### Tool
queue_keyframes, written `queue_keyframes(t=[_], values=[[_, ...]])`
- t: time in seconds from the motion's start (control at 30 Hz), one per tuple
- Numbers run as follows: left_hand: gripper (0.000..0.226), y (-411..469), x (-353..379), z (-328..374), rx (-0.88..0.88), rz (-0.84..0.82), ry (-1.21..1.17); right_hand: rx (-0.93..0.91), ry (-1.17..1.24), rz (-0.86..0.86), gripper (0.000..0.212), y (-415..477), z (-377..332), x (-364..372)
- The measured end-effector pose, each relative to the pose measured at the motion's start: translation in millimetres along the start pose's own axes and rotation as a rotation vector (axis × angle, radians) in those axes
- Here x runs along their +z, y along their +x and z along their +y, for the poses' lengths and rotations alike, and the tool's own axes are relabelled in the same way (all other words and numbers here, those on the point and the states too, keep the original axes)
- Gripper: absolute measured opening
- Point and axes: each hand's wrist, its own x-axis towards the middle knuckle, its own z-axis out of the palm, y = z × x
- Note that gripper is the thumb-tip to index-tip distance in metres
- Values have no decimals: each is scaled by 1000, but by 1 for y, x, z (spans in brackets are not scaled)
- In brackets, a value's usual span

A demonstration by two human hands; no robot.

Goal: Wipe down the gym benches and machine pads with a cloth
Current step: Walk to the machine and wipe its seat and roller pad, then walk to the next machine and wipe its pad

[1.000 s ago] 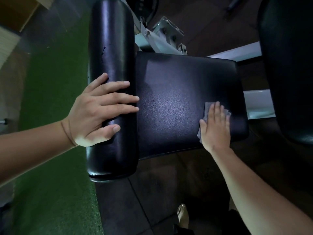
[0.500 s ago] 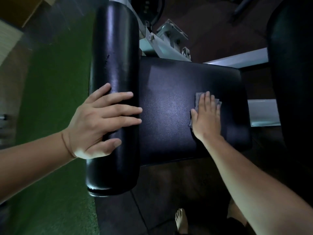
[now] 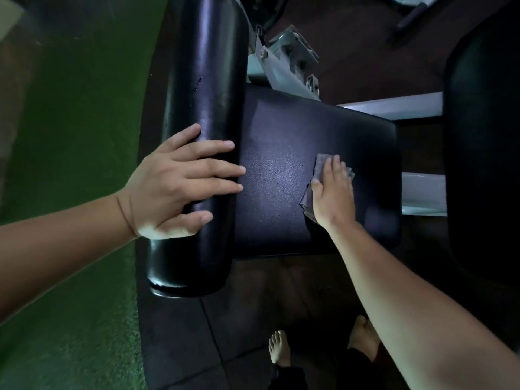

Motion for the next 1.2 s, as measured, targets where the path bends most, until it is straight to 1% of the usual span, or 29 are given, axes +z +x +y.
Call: queue_keyframes(t=[0.07,0.2,0.23,0.33,0.47,0.6,0.7,0.8,0.83,0.9,0.97,1.0,1.03,1.07,1.13,1.17,1.2], values=[[66,-1,0,-1,12,6,14,-26,-12,-4,66,6,4,-17],[62,-1,1,-3,21,20,-7,-51,-142,-25,70,24,2,-46],[60,-2,2,-4,24,22,-14,-54,-162,-35,66,28,-1,-50],[55,-3,3,-5,39,29,-16,-53,-200,-47,48,35,-7,-57],[54,-5,7,-8,46,48,-16,23,-190,-81,29,31,-15,-66],[52,-7,7,-9,53,68,-22,63,-180,-135,21,11,-26,-89],[51,-6,4,-7,44,53,-25,58,-118,-177,28,-19,-43,-116],[53,-5,0,-3,20,-15,71,74,-45,-215,25,-52,-66,-147],[56,-4,-4,-1,2,-66,109,80,-6,-232,23,-62,-75,-158],[64,2,-17,10,-80,-224,179,61,42,-251,21,-78,-92,-181],[66,15,-30,29,-168,-337,204,30,67,-274,27,-93,-108,-205],[66,22,-35,42,-216,-350,160,6,68,-277,33,-100,-115,-216],[68,29,-38,56,-276,-329,65,-11,76,-275,34,-107,-123,-227],[72,34,-38,71,-350,-294,-71,-23,84,-273,32,-113,-128,-237],[75,41,-34,101,-499,-195,-370,-69,123,-276,41,-125,-137,-254],[71,42,-32,113,-588,-137,-508,-87,122,-266,43,-131,-140,-261],[62,43,-29,124,-683,-78,-636,-116,131,-256,39,-137,-143,-269]])
